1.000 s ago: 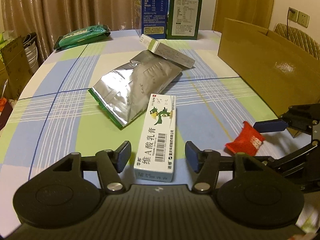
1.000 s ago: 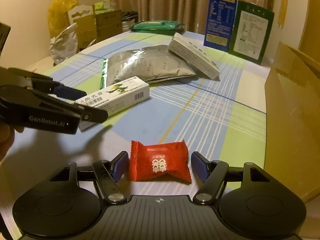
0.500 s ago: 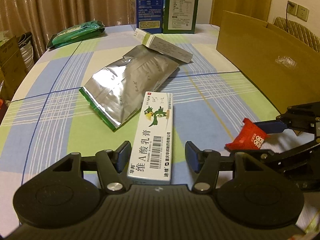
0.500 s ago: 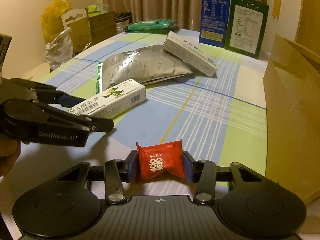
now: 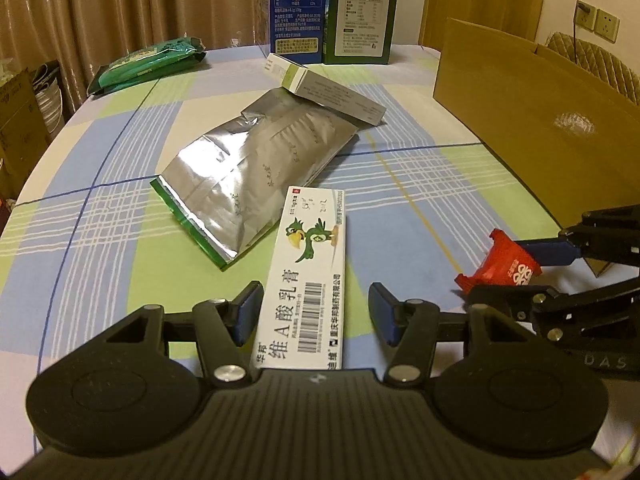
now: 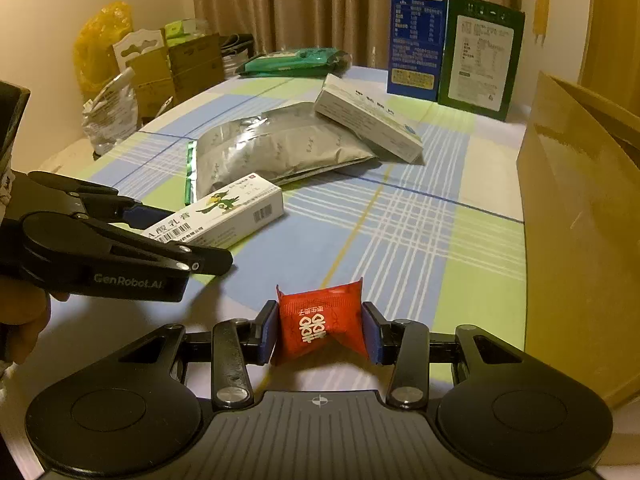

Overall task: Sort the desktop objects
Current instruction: 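Carry the cream box and red packet over the cardboard box, then open both grippers to drop the cream box and red packet into the box, then withdraw both grippers from the box back toward the table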

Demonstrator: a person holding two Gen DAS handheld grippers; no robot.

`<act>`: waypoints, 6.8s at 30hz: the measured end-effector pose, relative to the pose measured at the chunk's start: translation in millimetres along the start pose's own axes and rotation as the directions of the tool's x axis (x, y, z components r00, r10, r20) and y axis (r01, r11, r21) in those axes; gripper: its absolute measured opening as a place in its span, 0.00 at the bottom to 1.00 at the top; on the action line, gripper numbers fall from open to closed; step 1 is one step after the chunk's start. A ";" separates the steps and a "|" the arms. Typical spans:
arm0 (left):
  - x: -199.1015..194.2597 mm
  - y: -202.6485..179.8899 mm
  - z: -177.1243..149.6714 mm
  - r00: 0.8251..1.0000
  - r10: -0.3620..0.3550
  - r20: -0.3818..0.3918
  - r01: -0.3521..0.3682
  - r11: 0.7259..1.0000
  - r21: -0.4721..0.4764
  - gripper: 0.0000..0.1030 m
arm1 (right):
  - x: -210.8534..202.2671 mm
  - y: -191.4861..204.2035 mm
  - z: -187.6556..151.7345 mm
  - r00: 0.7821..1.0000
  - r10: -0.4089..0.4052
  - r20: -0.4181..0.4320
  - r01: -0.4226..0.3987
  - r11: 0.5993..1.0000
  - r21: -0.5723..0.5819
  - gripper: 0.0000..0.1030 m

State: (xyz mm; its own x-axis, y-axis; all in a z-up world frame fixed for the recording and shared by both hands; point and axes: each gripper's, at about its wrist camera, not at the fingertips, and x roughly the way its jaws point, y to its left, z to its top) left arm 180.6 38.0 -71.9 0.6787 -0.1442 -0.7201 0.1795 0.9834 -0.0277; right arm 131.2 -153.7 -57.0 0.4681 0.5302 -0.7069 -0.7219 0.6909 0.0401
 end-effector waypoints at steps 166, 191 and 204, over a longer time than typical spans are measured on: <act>-95.0 -74.0 36.3 0.986 0.050 0.158 -0.054 0.998 0.025 0.87 | -162.8 -86.3 29.3 0.882 -0.200 0.427 0.131 0.974 0.186 0.90; -98.6 -0.9 6.8 0.987 0.138 0.087 -0.140 0.990 0.020 0.98 | -107.0 -15.4 46.4 0.932 -0.083 0.354 0.103 0.994 -0.036 0.95; -67.6 8.9 15.0 0.994 0.072 0.079 -0.074 0.997 0.026 0.98 | -86.0 -10.9 47.0 0.944 -0.099 0.314 0.144 0.982 -0.123 0.95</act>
State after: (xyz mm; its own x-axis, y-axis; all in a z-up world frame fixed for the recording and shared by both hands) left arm 147.0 54.8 -13.1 0.7438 -0.0816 -0.6633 0.1476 0.9881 0.0439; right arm 122.8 -183.7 36.6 0.6737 0.5863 -0.4498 -0.7039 0.6945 -0.1489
